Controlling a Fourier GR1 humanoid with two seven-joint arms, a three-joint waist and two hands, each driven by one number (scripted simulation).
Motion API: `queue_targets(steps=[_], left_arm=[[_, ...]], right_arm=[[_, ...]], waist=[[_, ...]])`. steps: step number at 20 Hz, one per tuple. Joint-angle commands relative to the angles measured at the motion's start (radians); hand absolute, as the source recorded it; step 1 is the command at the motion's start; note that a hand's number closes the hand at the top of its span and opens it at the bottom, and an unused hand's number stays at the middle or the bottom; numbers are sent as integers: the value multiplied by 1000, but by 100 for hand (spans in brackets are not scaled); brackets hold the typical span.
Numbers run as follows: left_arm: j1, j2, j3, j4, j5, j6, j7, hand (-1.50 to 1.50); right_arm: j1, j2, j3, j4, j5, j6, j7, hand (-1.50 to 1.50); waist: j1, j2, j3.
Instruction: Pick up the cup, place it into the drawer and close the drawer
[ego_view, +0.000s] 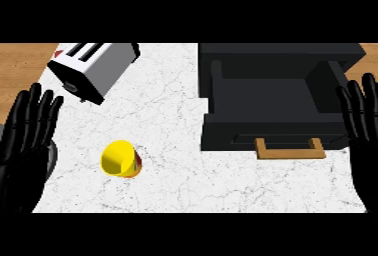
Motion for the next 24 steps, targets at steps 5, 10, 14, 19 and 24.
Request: queue_targets(steps=[5,10,14,19,24], left_arm=[[47,-60,-76,-127,-69,37,11,-150],[-9,-126,-152,45,34,165,18,-150],[13,-127,-180,62,31,181,-18,-150],[-34,-128,-205,31,11,236,40,-150],[-67,-128,-203,64,11,266,48,-150]], right_arm=[[5,12,15,5,3,17,23,-150],[29,51,64,86,-74,64,10,-150],[-78,10,16,-29,-117,39,216,-150],[-41,39,10,52,-111,61,103,-150],[10,54,37,16,-92,68,84,-150]], waist=[[14,19,20],[10,21,20],[11,20,19],[10,20,20],[9,20,20]])
